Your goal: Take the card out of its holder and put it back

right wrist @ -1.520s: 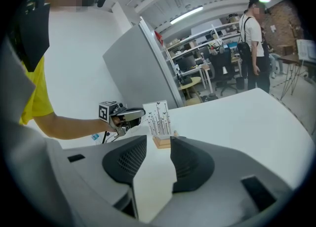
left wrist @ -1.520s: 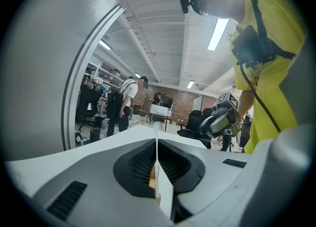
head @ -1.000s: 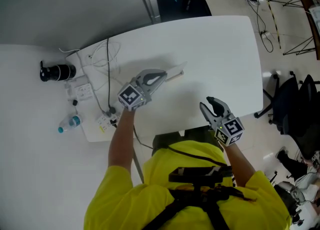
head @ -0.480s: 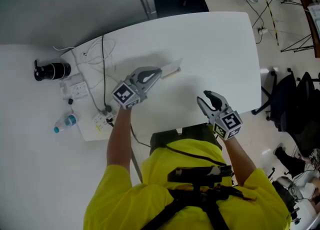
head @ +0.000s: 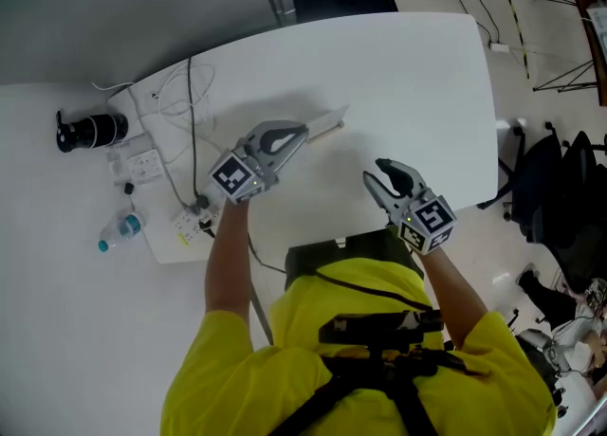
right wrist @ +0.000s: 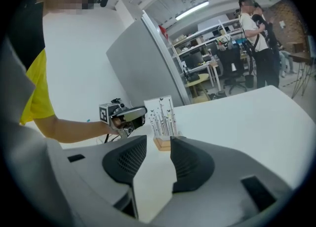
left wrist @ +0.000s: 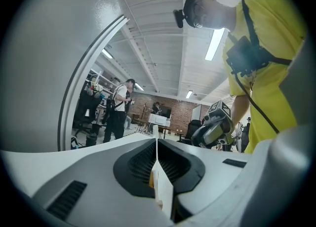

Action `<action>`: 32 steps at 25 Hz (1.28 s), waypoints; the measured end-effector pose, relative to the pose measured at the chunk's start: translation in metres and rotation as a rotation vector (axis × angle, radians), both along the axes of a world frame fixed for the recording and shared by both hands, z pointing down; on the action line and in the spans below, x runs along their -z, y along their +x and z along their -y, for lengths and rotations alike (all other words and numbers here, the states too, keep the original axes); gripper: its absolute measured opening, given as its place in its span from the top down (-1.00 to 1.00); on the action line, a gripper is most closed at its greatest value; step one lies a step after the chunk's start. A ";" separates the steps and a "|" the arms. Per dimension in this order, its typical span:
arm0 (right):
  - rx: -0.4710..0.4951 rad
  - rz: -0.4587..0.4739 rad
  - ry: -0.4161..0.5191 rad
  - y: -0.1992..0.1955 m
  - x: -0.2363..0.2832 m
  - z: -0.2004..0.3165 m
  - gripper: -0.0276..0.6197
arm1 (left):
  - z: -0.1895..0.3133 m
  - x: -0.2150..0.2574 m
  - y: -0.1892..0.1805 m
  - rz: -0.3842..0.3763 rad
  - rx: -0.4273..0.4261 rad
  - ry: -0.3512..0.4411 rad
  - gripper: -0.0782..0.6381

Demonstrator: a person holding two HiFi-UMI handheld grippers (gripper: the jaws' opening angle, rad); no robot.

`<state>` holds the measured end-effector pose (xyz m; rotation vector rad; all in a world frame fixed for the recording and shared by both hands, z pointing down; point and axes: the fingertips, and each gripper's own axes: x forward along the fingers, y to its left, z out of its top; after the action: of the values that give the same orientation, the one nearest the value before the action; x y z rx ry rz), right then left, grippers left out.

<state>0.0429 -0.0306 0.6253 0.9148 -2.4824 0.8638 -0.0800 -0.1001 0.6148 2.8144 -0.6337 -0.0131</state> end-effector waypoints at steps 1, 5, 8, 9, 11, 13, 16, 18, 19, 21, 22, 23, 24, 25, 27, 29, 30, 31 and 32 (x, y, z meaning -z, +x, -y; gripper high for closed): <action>0.001 0.001 -0.010 0.000 -0.002 -0.005 0.43 | 0.000 0.000 -0.002 -0.003 0.007 0.001 0.77; -0.002 0.026 -0.026 0.004 -0.003 -0.010 0.43 | -0.002 -0.003 -0.006 0.012 0.022 0.006 0.77; -0.020 0.041 -0.030 0.008 -0.002 -0.007 0.43 | -0.004 -0.004 -0.006 0.017 0.021 0.001 0.77; -0.027 0.045 -0.030 0.009 -0.002 -0.005 0.43 | -0.004 -0.004 -0.006 0.018 0.026 0.001 0.77; -0.038 0.054 -0.028 0.011 -0.001 -0.003 0.43 | -0.004 -0.004 -0.008 0.037 0.042 0.006 0.76; -0.045 0.062 -0.025 0.012 0.001 -0.001 0.43 | -0.007 -0.005 -0.012 0.069 0.068 0.012 0.76; -0.048 0.070 -0.023 0.012 0.002 -0.002 0.43 | -0.013 -0.009 -0.015 0.106 0.109 0.007 0.76; -0.046 0.076 -0.022 0.010 0.001 -0.002 0.43 | -0.018 -0.014 -0.016 0.129 0.146 -0.004 0.76; -0.044 0.081 -0.020 0.007 0.001 -0.002 0.43 | -0.020 -0.017 -0.017 0.136 0.167 -0.015 0.76; -0.039 0.090 -0.014 0.003 0.003 -0.001 0.43 | -0.024 -0.022 -0.021 0.137 0.209 -0.043 0.76; -0.037 0.093 -0.010 0.000 0.004 0.000 0.43 | -0.026 -0.024 -0.023 0.134 0.233 -0.056 0.76; -0.035 0.095 -0.005 -0.001 0.004 0.001 0.43 | -0.027 -0.027 -0.025 0.132 0.257 -0.071 0.76; -0.034 0.095 0.000 -0.003 0.004 0.001 0.43 | -0.028 -0.029 -0.027 0.130 0.281 -0.087 0.75; -0.035 0.097 0.003 -0.004 0.003 0.002 0.43 | -0.030 -0.032 -0.029 0.127 0.303 -0.104 0.72; -0.038 0.100 0.007 -0.006 -0.001 0.003 0.43 | -0.036 -0.039 -0.032 0.120 0.338 -0.128 0.65; -0.043 0.101 0.010 -0.007 -0.004 0.006 0.43 | -0.042 -0.045 -0.036 0.123 0.377 -0.150 0.65; -0.046 0.100 0.016 -0.008 -0.003 0.007 0.43 | -0.043 -0.046 -0.039 0.123 0.407 -0.157 0.65; -0.049 0.101 0.023 -0.008 -0.001 0.009 0.43 | -0.045 -0.044 -0.043 0.124 0.441 -0.164 0.65; -0.052 0.101 0.034 -0.008 0.003 0.011 0.43 | -0.047 -0.040 -0.048 0.130 0.471 -0.175 0.65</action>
<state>0.0348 -0.0415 0.6221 0.9739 -2.5769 0.9080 -0.1280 -0.0532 0.6549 2.4517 -1.2479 0.1313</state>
